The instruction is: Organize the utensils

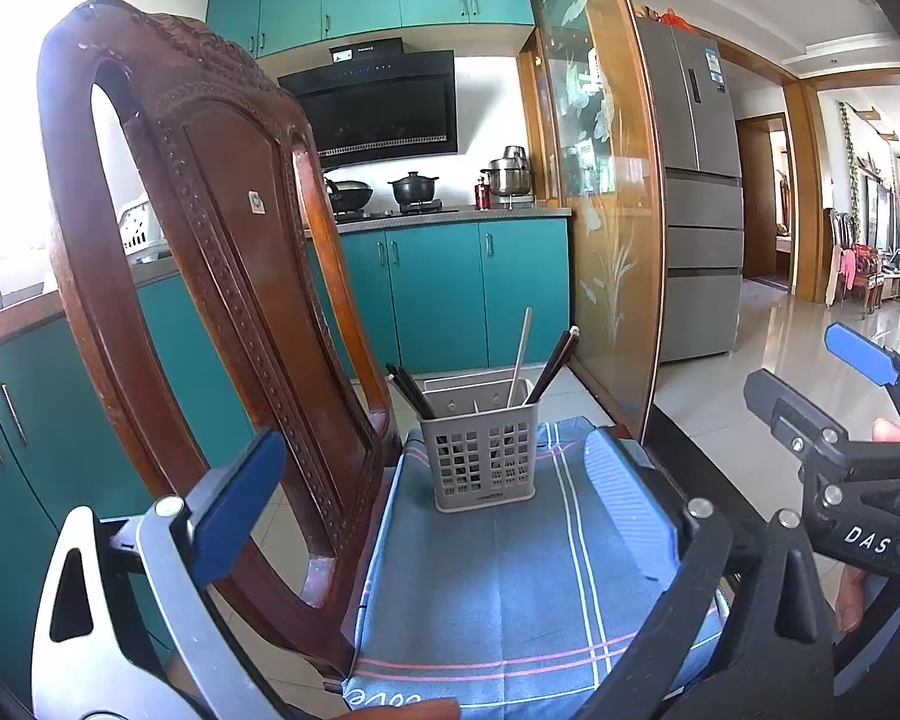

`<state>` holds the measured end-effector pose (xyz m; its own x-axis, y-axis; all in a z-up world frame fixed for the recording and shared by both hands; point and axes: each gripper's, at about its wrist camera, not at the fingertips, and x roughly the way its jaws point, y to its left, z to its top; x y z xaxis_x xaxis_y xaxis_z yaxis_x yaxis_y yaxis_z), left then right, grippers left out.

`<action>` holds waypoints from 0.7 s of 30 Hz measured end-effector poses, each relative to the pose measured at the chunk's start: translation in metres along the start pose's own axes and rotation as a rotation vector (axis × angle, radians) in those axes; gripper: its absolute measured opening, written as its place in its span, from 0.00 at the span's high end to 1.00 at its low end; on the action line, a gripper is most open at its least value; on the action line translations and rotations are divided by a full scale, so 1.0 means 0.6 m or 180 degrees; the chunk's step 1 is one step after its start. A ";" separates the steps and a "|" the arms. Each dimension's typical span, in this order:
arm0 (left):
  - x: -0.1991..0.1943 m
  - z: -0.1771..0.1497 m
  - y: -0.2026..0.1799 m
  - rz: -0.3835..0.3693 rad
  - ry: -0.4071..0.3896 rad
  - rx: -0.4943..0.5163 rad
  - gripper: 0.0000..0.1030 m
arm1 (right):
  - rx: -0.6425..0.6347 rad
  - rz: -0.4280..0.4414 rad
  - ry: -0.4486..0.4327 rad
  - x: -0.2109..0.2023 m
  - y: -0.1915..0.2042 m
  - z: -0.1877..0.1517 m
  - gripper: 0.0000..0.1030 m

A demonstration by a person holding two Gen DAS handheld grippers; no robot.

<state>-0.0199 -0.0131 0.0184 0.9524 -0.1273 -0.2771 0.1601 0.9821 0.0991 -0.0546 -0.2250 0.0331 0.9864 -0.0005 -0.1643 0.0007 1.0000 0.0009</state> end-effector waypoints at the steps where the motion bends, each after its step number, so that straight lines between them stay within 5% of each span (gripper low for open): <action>1: 0.001 -0.001 0.000 -0.0001 0.0004 0.0003 0.03 | -0.0001 0.0003 0.0002 0.001 -0.001 0.000 0.03; 15: 0.011 0.004 -0.003 0.0034 0.0001 0.0047 0.03 | 0.0005 0.0010 0.0048 0.030 -0.005 -0.005 0.03; 18: 0.029 0.000 -0.004 -0.0003 0.0099 0.0029 0.04 | 0.0102 0.0062 0.0224 0.068 -0.016 -0.025 0.03; 21: 0.068 -0.016 -0.005 -0.0033 0.0387 -0.0005 0.03 | 0.0445 0.0164 0.0955 0.183 -0.041 -0.097 0.03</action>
<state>0.0158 -0.0201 -0.0022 0.9121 -0.1197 -0.3920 0.1692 0.9811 0.0942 0.0440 -0.2494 -0.0425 0.8933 0.0711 -0.4438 -0.0049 0.9889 0.1487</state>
